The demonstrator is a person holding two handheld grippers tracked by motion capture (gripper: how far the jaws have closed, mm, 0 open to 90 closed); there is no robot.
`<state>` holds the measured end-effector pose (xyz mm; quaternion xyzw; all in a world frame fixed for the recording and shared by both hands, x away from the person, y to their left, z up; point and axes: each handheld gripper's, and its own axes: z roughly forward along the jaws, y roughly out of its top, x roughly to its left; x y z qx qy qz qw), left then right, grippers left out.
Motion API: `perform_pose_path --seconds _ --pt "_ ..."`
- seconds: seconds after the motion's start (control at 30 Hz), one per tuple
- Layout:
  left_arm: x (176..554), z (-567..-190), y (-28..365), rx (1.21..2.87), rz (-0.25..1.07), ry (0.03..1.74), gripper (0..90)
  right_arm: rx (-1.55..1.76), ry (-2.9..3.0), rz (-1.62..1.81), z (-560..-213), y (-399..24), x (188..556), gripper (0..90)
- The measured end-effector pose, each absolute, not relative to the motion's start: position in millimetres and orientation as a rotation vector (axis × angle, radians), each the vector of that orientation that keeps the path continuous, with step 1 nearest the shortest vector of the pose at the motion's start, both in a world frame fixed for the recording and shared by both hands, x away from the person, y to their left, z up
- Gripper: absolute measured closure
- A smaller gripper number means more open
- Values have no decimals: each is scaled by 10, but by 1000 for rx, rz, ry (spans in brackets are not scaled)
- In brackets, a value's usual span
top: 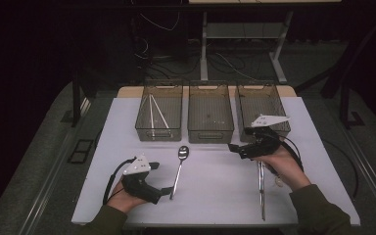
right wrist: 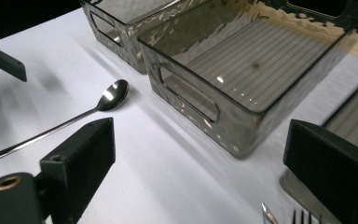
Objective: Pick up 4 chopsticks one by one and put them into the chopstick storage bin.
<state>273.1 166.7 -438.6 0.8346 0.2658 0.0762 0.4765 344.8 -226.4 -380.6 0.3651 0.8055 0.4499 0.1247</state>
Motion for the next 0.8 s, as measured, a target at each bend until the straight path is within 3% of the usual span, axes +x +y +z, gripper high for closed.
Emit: perform_pose_path --seconds 0.8 --pt "2722 -4375 1659 2053 202 657 7 1086 2254 1359 -4062 -2849 2946 92"
